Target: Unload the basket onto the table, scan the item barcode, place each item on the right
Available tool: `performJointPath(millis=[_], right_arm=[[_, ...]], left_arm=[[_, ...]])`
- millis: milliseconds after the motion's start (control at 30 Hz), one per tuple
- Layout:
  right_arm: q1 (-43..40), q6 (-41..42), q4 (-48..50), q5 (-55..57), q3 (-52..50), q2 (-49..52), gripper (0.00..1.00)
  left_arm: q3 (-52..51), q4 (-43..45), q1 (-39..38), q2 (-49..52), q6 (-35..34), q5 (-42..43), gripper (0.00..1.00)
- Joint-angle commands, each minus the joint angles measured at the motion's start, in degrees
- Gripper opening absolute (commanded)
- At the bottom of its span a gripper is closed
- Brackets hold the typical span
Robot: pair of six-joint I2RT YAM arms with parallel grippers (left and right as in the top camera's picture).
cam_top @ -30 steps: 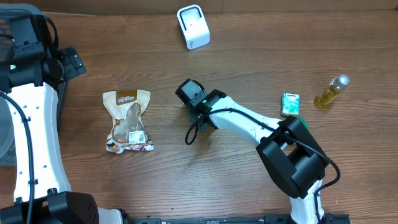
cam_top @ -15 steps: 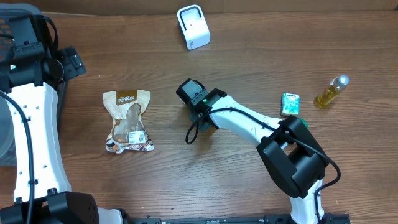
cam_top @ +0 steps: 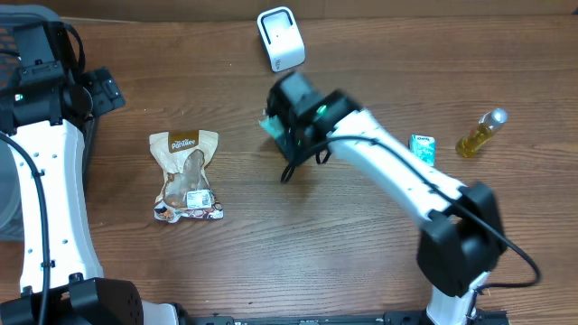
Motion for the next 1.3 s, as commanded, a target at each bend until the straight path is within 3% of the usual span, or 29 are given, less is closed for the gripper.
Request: performJointPath(millis=[0,133,400,767,1100,1267], right_arm=[[-3.6,-2.3,-2.4,-17.2,9.0,-3.1,0.04],[-9.2,3.4,0.8,-31.0,15.1,-3.0,0.03],[-16.7,12.0,13.6,-49.7,15.2,1.6,0.04],[-21.7,27.1,38.0,-56.7,15.2,17.5,0.04],[-23.6,62.5,75.1,-60.5,15.2,31.6,0.04],[-23.5,69.9,82.1,-57.7,15.2,35.1,0.04]], left_arm=[[0.6,0.2,0.3,0.0,0.2,0.0,0.99],[0.6,0.2,0.3,0.0,0.2,0.0,0.99],[0.6,0.2,0.3,0.0,0.2,0.0,0.99],[0.6,0.2,0.3,0.0,0.2,0.0,1.00],[0.6,0.2,0.3,0.0,0.2,0.0,1.00],[0.6,0.2,0.3,0.0,0.2,0.0,0.99]])
